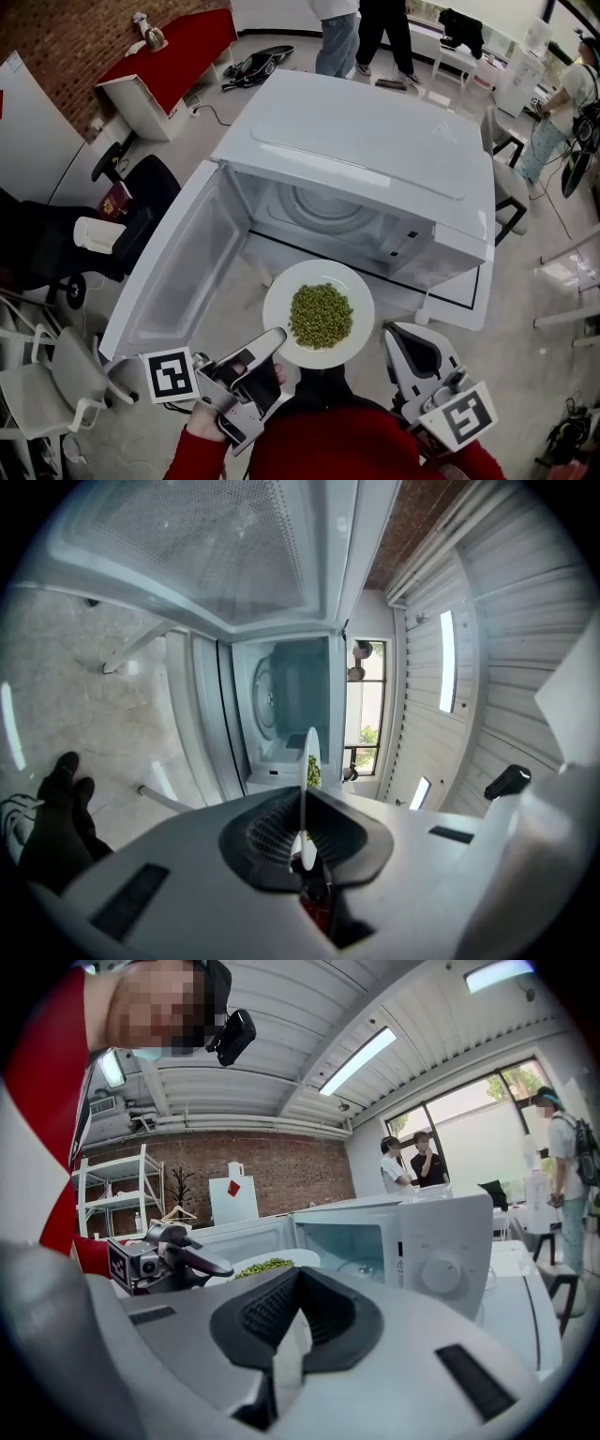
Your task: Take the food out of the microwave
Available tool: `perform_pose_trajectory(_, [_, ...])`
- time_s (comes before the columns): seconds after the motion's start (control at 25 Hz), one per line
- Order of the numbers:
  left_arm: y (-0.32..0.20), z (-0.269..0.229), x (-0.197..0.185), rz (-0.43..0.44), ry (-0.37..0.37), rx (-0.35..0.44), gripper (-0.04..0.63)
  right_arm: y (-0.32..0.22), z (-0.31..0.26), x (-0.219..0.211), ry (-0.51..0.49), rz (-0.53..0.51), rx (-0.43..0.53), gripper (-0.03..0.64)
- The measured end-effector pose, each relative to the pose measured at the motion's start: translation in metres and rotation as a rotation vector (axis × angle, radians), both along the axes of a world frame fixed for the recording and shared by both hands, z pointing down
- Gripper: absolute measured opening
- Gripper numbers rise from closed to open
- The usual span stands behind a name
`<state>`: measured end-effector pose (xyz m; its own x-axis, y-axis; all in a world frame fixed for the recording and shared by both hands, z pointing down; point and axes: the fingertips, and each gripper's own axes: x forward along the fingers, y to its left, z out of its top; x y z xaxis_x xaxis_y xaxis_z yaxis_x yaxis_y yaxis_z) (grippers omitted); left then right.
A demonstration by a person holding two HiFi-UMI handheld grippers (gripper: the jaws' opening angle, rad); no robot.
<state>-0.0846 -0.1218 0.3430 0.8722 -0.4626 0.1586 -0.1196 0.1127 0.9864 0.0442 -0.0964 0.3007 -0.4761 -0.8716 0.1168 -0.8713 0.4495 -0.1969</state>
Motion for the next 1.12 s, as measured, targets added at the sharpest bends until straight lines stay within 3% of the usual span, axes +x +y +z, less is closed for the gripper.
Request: perform_pose_trajectory(1.12, [0.008,-0.004,0.001,0.000,0.001,-0.005,0.020,0.006,0.004,-0.006,0.000,-0.016,0.001,0.014])
